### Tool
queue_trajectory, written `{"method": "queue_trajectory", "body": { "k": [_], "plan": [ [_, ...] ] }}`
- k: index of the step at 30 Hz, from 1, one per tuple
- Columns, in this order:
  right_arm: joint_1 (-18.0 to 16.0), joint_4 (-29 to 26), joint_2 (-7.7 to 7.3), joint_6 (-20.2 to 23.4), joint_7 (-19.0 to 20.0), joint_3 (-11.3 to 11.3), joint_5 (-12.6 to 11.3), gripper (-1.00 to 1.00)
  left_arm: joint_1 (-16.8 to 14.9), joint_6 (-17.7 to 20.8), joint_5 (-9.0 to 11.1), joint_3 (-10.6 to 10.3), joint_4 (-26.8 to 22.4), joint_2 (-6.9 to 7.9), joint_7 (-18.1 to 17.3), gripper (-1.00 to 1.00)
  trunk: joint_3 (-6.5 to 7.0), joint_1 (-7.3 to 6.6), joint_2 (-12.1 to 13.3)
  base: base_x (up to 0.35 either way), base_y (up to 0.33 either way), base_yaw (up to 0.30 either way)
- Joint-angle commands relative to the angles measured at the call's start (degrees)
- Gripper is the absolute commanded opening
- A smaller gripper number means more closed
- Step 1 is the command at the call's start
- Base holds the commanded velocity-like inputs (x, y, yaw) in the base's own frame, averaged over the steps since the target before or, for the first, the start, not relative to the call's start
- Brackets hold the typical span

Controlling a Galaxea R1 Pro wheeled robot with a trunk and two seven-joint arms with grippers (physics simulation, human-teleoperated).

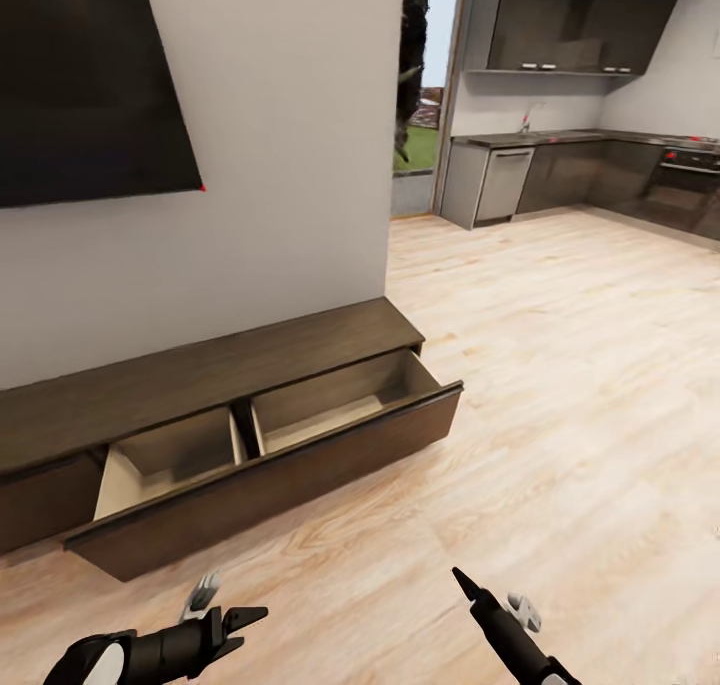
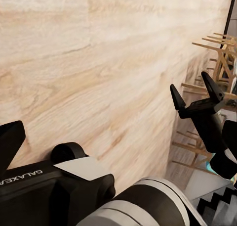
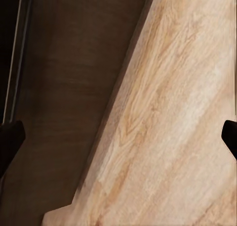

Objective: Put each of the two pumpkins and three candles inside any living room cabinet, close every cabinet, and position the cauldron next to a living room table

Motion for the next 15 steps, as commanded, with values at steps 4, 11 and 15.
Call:
{"method": "queue_trajectory", "body": {
  "k": [4, 11, 15],
  "plan": [
    [-0.1, 0.3, 0.01, -0.2, 0.3, -0.5, 0.4, 1.0, 0.0, 0.2, 0.4, -0.1, 0.0, 0.05, 0.0, 1.0, 0.11, 0.02, 0.0, 0.074, 0.0, -0.269],
    [-0.1, 0.6, 0.02, -0.3, 0.2, -0.6, 0.4, 1.0, 0.0, 0.2, 0.4, -0.2, 0.0, 0.05, 0.0, 1.0, 0.39, 0.02, 0.0, 0.007, 0.0, -0.269],
    [-0.1, 0.7, 0.03, -0.3, 0.2, -0.7, 0.2, 1.0, 0.0, 0.2, 0.4, -0.3, 0.0, -0.16, 0.0, 1.0, 0.55, 0.02, 0.0, 0.0, 0.0, -0.269]
  ]
}}
